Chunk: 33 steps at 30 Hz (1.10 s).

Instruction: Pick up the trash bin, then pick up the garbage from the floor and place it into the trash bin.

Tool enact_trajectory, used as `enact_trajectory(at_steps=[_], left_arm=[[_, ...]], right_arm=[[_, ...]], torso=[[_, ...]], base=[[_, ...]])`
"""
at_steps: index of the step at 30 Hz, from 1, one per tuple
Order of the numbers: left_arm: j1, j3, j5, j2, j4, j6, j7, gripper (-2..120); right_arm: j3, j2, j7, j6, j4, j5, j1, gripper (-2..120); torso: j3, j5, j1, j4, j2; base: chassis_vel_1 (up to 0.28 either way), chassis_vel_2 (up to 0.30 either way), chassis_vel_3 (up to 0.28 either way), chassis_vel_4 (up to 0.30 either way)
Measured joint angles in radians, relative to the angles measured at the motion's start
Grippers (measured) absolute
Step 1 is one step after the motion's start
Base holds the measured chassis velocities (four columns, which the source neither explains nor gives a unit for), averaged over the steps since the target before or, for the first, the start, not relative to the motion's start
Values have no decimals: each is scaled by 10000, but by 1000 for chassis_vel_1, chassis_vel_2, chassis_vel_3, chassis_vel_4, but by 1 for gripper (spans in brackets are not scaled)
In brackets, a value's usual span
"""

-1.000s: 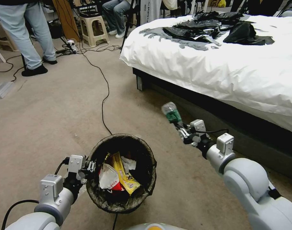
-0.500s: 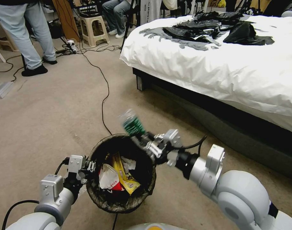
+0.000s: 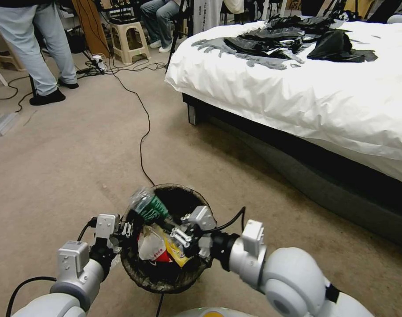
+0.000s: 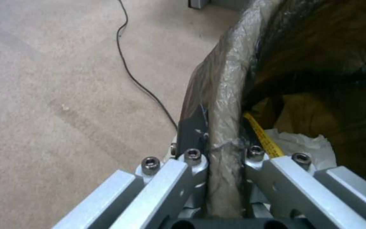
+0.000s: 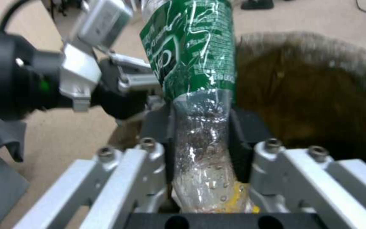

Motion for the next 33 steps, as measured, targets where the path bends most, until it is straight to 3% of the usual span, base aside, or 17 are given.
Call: enact_trajectory(at_steps=[5,13,19,25,27,33], left_arm=[[13,0,0,-9,0,0,10,1],[41,-5,1,24,0,0,18,1],[18,-12,-13,55,0,0,23,1],[-29,-12,-40,54,0,-1,27,1],[-55,-34,-64,54,0,-2,27,1],[-105,-59,-135,60,0,-10,25,1]], right_arm=[[-11,-64,611,-251,15,124,24,49],[252,-93,739,-311,332,275,1,72],[1161,-513,727,-308,1242,650,-260,97],[1791,-713,776,270,1759,872,-898,100],[2359,-663,958,1046,1774,792,-1471,100],[3729,-206,1226,2159,1775,816,-2056,100]], torso=[[0,1,0,0,0],[0,1,0,0,0],[0,1,0,0,0],[0,3,0,0,0],[0,1,0,-1,0],[0,3,0,-1,0]], base=[[0,0,0,0],[0,0,0,0],[0,0,0,0],[0,0,0,0],[0,0,0,0],[0,0,0,0]])
